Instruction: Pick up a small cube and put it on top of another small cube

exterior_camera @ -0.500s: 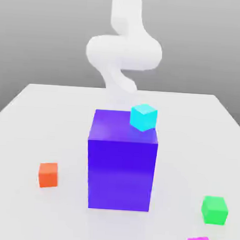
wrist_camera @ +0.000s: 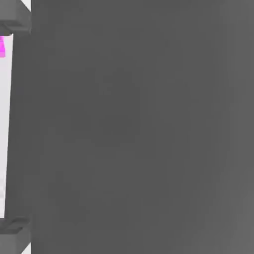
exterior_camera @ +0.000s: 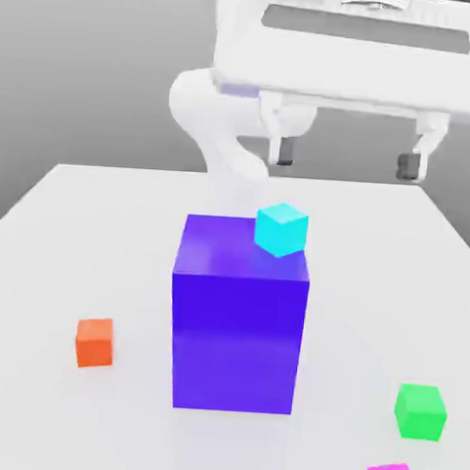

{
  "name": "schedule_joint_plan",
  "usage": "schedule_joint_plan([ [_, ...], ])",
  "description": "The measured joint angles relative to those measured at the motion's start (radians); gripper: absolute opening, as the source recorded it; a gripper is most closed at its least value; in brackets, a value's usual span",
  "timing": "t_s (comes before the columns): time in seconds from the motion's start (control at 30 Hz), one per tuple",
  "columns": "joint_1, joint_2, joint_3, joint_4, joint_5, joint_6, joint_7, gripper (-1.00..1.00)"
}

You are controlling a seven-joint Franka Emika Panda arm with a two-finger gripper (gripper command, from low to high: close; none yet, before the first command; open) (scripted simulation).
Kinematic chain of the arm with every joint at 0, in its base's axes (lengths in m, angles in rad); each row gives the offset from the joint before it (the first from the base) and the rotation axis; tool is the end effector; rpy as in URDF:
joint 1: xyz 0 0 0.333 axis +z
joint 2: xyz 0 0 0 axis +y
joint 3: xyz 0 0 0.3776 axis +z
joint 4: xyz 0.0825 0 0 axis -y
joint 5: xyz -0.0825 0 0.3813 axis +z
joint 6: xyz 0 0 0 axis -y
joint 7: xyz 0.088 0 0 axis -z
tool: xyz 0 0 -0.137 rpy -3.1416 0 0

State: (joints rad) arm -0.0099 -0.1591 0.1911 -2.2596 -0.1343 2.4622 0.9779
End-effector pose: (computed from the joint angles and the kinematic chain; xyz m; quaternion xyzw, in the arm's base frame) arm 0.5149 0.0958 0.4991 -0.9217 0.3387 -0.1844 0.0421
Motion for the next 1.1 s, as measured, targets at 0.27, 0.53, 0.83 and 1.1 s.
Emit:
schedule_joint_plan([
  [0.27, 0.062, 0.289, 0.024, 0.018, -0.058, 0.074, 0.079, 0.0],
  [0.53, 0.119, 0.57, 0.043, 0.037, -0.066, 0.163, 0.12, 0.0],
  [0.83, 0.159, 0.709, -0.001, 0.067, -0.11, 0.262, 0.155, -1.0],
  [1.1, 0.149, 0.518, 0.065, -0.017, -0.026, 0.159, 0.167, -1.0],
])
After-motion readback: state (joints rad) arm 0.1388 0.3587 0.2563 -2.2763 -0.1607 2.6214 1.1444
